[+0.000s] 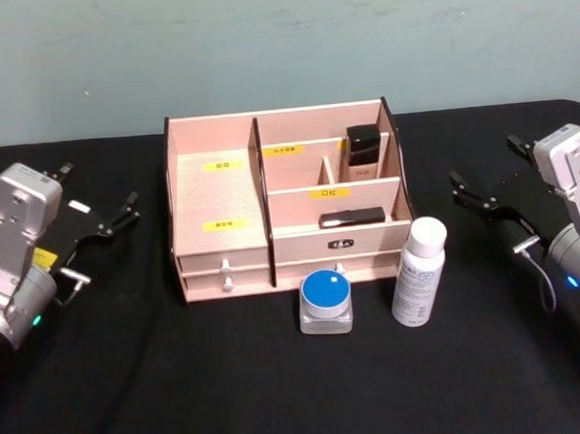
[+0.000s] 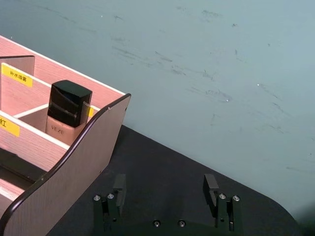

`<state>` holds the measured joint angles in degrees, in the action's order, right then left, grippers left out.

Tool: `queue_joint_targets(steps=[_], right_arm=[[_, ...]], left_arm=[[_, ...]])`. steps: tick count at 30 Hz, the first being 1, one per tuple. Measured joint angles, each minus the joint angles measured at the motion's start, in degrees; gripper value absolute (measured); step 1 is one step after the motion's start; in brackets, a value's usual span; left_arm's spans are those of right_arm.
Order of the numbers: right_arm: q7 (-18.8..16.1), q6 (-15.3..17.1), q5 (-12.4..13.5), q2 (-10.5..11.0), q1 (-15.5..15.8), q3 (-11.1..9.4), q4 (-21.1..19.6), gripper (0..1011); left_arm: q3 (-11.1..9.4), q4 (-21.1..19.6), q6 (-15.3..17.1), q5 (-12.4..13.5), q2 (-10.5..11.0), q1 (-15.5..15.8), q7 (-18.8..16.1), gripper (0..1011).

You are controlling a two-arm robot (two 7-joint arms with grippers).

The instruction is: Pick up the facial cleanser and watermelon frost from the table and place them into the tiered storage box.

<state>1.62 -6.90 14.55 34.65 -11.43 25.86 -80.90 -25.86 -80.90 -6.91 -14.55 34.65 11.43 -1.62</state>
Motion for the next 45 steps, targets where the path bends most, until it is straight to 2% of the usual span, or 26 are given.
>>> queue_joint_targets(steps=[45], right_arm=[[0.0, 0.0, 0.0, 0.0, 0.0, 0.0, 0.0, 1002]], left_arm=[[0.0, 0.0, 0.0, 0.0, 0.0, 0.0, 0.0, 1010]])
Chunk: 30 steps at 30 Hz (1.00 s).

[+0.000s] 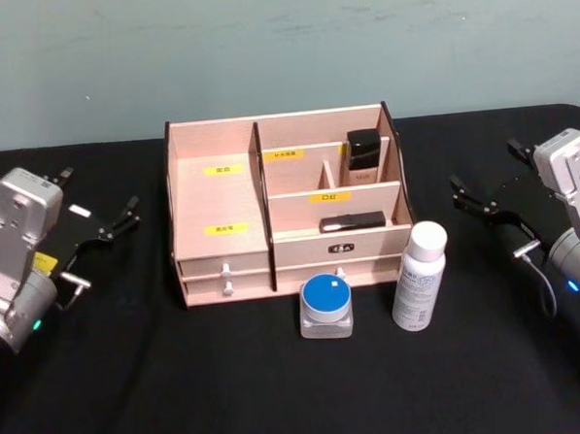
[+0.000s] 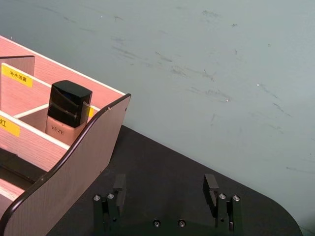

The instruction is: Pick up the facial cleanser and watermelon frost from the table and place them into the tiered storage box.

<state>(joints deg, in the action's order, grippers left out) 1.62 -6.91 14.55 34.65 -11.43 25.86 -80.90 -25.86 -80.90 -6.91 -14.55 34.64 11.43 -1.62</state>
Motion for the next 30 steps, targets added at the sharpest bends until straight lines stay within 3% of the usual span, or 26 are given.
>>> queue_joint_targets(steps=[12, 17, 21, 30], right_arm=[[-0.2, 0.1, 0.1, -0.1, 0.0, -0.1, 0.0, 1002], [-3.1, 1.9, 2.8, -0.4, 0.5, -1.4, -0.9, 1002], [-5.2, 4.3, 5.2, 0.5, 1.8, -2.7, -4.2, 1002], [-9.5, 10.2, 10.9, 5.2, 7.8, -7.7, -17.7, 1002]], left_arm=[[0.0, 0.0, 0.0, 0.0, 0.0, 0.0, 0.0, 1009], [0.0, 0.0, 0.0, 0.0, 0.0, 0.0, 0.0, 1010], [0.0, 0.0, 0.0, 0.0, 0.0, 0.0, 0.0, 1010], [0.0, 0.0, 0.0, 0.0, 0.0, 0.0, 0.0, 1009]])
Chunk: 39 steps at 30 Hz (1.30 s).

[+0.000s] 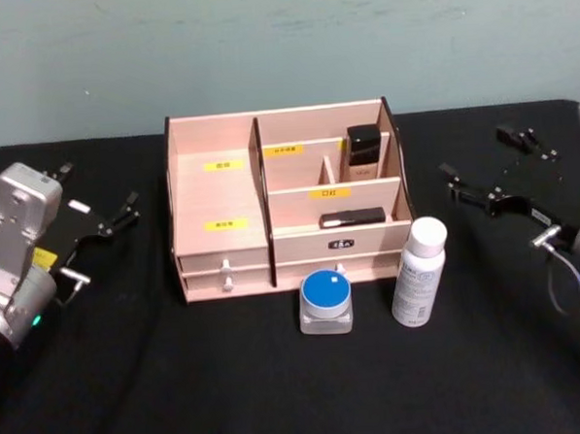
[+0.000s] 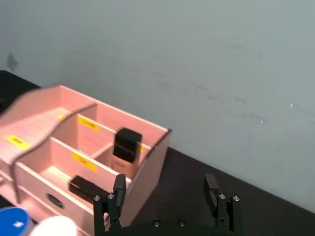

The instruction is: Pick up the facial cleanser and watermelon frost from the table and place them into the tiered storage box.

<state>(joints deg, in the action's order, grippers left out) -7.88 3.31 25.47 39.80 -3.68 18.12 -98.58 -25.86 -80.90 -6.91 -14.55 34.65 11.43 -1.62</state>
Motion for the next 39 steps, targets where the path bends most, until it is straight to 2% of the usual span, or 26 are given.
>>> queue_joint_targets(steps=[3, 7, 10, 11, 14, 19, 24, 32, 39], right_arm=[[-0.8, 0.4, 1.6, 1.6, 3.3, -2.5, -4.9, 1002], [-1.8, 0.4, 3.1, 2.7, 6.7, -4.7, -9.0, 1002], [-2.4, 0.3, 4.0, 3.2, 8.6, -5.7, -11.1, 1002], [-3.0, 0.6, 4.7, 3.5, 10.2, -6.4, -12.9, 1002], [-3.8, 1.4, 5.7, 3.7, 11.9, -6.9, -14.8, 1002], [-4.7, 2.7, 6.6, 3.7, 13.5, -7.1, -16.3, 1002], [-5.5, 5.6, 6.8, 3.4, 14.3, -6.3, -16.3, 1002], [-6.2, 10.2, 6.0, 1.7, 13.0, -4.0, -12.7, 1002], [-7.3, 11.4, 5.1, 0.2, 12.1, -3.2, -10.4, 1002]], left_arm=[[0.0, 0.0, 0.0, 0.0, 0.0, 0.0, 0.0, 1009], [0.0, 0.0, 0.0, 0.0, 0.0, 0.0, 0.0, 1010], [0.0, 0.0, 0.0, 0.0, 0.0, 0.0, 0.0, 1010], [0.0, 0.0, 0.0, 0.0, 0.0, 0.0, 0.0, 1010], [0.0, 0.0, 0.0, 0.0, 0.0, 0.0, 0.0, 1010], [0.0, 0.0, 0.0, 0.0, 0.0, 0.0, 0.0, 1010], [0.0, 0.0, 0.0, 0.0, 0.0, 0.0, 0.0, 1009], [0.0, 0.0, 0.0, 0.0, 0.0, 0.0, 0.0, 1010], [0.0, 0.0, 0.0, 0.0, 0.0, 0.0, 0.0, 1010]])
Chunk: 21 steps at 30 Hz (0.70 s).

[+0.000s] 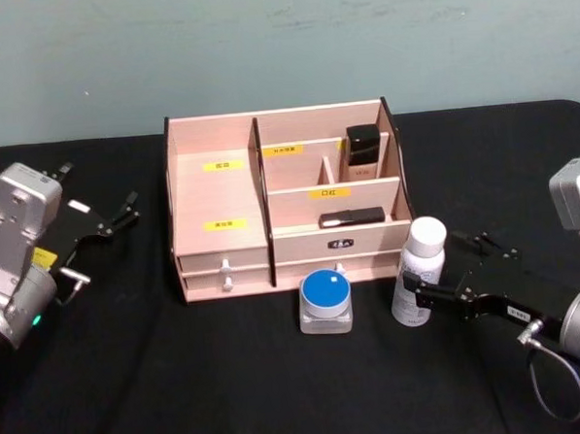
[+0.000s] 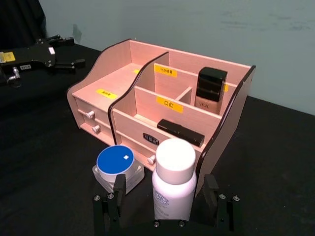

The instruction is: Pick up the facial cleanser and watermelon frost from the table and place them into the tiered storage box.

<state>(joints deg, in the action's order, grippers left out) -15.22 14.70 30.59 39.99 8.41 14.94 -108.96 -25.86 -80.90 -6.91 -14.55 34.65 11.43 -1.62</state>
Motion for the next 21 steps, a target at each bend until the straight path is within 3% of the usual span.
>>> queue_joint_targets(steps=[21], right_arm=[[-3.1, -0.3, -3.3, -3.8, -3.6, 1.3, 5.2, 1002]], left_arm=[[0.0, 0.0, 0.0, 0.0, 0.0, 0.0, 0.0, 1010]])
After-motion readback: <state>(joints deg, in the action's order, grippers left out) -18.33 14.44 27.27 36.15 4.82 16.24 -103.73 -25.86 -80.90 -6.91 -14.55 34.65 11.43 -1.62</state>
